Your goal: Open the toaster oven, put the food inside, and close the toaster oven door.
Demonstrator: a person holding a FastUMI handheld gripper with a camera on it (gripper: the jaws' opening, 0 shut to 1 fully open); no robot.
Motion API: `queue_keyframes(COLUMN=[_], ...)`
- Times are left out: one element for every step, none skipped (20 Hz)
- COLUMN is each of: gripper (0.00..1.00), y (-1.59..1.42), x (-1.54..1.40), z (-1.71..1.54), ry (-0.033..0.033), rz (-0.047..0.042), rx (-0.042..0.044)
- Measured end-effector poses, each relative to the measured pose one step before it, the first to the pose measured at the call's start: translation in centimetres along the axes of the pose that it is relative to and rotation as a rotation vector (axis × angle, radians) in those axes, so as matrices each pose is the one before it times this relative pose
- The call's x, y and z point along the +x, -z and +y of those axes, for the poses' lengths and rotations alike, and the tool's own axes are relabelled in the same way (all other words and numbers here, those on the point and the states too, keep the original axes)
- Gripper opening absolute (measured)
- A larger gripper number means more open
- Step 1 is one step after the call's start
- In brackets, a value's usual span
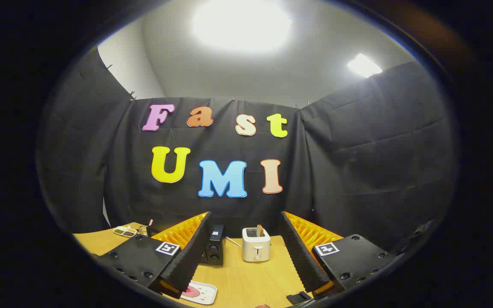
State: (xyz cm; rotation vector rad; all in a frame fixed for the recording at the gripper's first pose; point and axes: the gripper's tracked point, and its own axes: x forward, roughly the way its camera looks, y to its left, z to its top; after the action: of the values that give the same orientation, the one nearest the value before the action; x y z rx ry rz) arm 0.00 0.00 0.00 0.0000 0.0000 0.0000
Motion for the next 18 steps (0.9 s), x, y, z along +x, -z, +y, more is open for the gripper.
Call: queue_keyframes(gripper=[0.98, 0.98, 0.98, 0.98, 0.98, 0.99, 0.99, 0.98, 0.98, 0.98, 0.98, 0.98, 0.98, 0.98, 0.98, 0.98, 0.98, 0.98], y=[0.041, 0.107, 0.415, 0.553, 0.256, -0.004, 0.050, 0.199, 0.376, 0.250, 0.350, 0.229, 0.133, -0.008, -0.081, -0.204, 0.088, 0.101], x=[0.260, 0.320, 0.412, 0.251, 0.308, 0.172, 0.059, 0.071, 0.071, 0.130, 0.182, 0.184, 0.137, 0.075, -0.017, -0.110, -0.073, -0.078], z=[0.395, 0.280, 0.241, 0.171, -0.108, -0.052, 0.218, 0.212, 0.140, 0.069, 0.004, -0.016, 0.076, 0.177, 0.175, 0.131, 0.156, 0.223], ry=[0.00174, 0.00187, -0.00145, 0.00071, 0.00470, 0.00433, -0.00286, -0.00630, -0.00706, -0.00485, -0.00208, 0.00185, 0.00203, 0.00070, -0.00024, 0.00053, -0.00070, -0.00177], rz=[0.00461, 0.00414, 0.01439, 0.01924, 0.01065, -0.00140, -0.00079, 0.00215, 0.00667, 0.00761, 0.00996, 0.01191, 0.00803, 0.00370, -0.00333, -0.00534, -0.00390, 0.00123], rx=[0.00979, 0.01778, 0.01465, 0.00854, 0.00126, -0.00100, -0.00212, -0.00340, -0.00491, -0.00310, -0.00138, 0.00182, 0.00284, 0.00315, 0.00202, 0.00139, -0.00007, -0.00302])
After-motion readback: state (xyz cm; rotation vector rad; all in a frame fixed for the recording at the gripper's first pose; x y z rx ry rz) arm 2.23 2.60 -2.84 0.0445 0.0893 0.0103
